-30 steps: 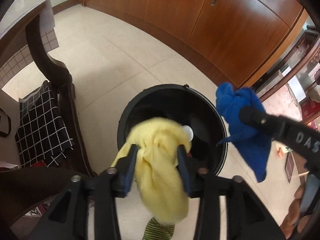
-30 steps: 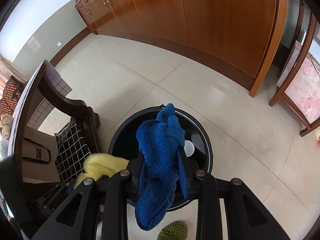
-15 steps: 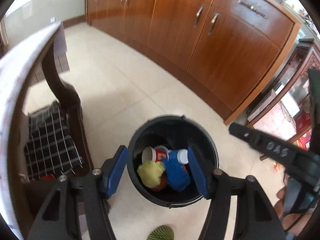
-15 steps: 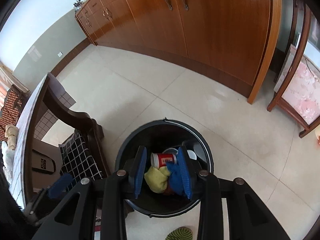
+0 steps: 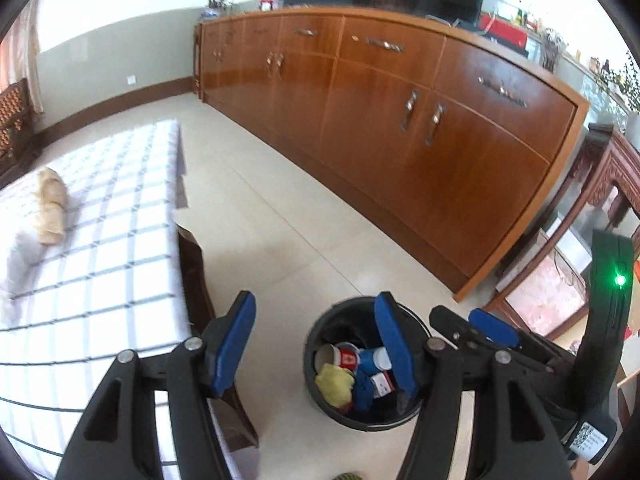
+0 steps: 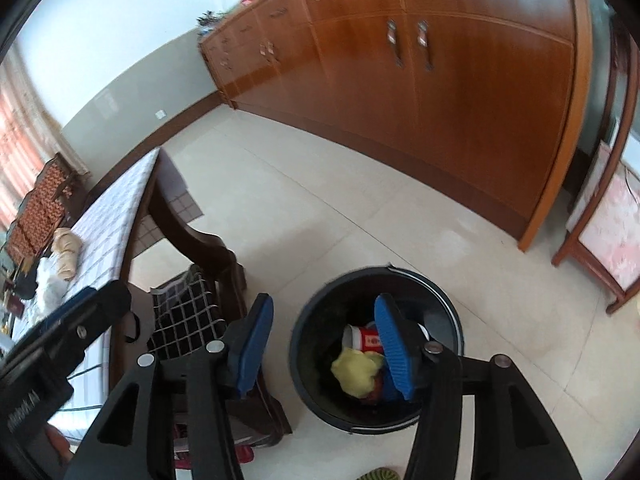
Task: Collect trash
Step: 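Move both grippers back toward the mask and tissues on the table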
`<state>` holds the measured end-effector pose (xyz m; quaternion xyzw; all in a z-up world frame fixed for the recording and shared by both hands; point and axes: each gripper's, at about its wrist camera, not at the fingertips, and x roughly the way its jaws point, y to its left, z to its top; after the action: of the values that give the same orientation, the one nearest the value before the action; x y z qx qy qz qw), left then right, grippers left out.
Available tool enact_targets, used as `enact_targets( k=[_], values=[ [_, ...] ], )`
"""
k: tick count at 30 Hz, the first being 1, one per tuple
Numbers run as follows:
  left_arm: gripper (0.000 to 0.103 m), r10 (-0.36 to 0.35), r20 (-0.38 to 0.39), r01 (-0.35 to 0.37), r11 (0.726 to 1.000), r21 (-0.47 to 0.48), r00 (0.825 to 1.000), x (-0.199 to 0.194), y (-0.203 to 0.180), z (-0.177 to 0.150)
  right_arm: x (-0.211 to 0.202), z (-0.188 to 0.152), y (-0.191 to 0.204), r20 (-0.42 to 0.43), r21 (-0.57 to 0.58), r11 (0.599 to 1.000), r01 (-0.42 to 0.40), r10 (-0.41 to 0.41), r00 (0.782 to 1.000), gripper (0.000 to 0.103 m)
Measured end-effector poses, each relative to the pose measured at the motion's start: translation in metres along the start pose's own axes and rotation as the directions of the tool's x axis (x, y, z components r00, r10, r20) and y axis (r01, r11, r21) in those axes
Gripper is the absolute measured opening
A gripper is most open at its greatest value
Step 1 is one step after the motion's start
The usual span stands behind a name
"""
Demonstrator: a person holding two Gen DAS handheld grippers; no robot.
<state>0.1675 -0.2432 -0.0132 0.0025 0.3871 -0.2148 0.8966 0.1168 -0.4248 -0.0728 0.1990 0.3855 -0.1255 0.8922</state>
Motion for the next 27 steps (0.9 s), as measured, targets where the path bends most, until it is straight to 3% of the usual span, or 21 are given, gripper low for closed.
enact_targets(
  k=[10, 20, 27],
  values=[
    [0.064, 0.072, 0.072, -0.071, 0.997, -0.012, 0.995, -0.036, 0.040, 0.006, -0.013, 0.012, 0.062, 0.068, -0.054, 0.995, -0.087, 0.091, 0.994, 0.070],
    [0.064, 0.182, 0.092, -0.174, 0.981, -0.083, 0.979, -0.057, 0.109, 0.002, -0.010, 0.015, 0.145, 0.070, -0.158, 0.971, -0.182, 0.195, 0.978, 0.070],
    [0.064, 0.273, 0.083, -0.256, 0.951, -0.173, 0.959, -0.071, 0.172, -0.009, 0.003, 0.008, 0.205, 0.034, -0.228, 0.944, -0.237, 0.251, 0.967, 0.071]
  ],
)
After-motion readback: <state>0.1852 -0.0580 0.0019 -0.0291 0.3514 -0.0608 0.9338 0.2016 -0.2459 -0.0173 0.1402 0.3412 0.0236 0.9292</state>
